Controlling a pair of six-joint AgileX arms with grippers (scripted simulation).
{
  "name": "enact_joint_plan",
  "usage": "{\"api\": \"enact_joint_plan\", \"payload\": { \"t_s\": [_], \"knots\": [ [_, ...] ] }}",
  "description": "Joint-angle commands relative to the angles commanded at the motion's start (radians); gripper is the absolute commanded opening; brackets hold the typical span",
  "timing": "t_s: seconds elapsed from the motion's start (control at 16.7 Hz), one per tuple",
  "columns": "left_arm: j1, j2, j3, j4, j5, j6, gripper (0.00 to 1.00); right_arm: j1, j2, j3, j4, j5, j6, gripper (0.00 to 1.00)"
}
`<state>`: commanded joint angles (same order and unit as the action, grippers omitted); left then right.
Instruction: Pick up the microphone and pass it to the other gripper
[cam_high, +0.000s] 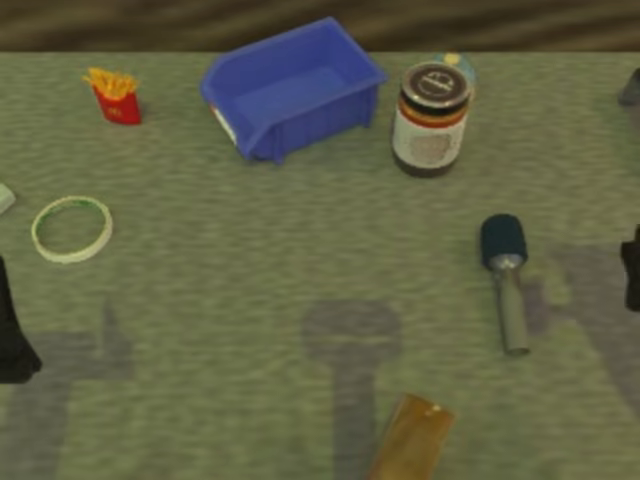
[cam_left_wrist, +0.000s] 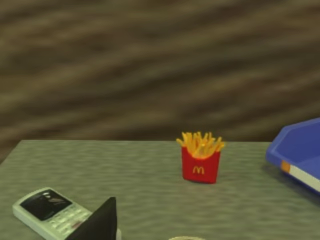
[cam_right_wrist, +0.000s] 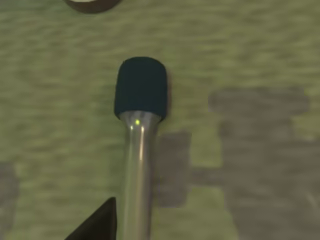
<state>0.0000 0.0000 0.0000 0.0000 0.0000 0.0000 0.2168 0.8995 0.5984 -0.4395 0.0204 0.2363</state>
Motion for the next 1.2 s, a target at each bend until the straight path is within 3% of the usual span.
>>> {"api": "enact_joint_plan", "payload": {
  "t_s": [0.6,1.2],
  "knots": [
    [0.000,0.000,0.000,0.000,0.000,0.000,1.00,0.193,0.797,0.524,-0.385,0.014,0.206,1.00],
    [0.000,0.000,0.000,0.000,0.000,0.000,1.00,0.219,0.910,0.609,-0.433,0.016,0.237,1.00]
  ]
}}
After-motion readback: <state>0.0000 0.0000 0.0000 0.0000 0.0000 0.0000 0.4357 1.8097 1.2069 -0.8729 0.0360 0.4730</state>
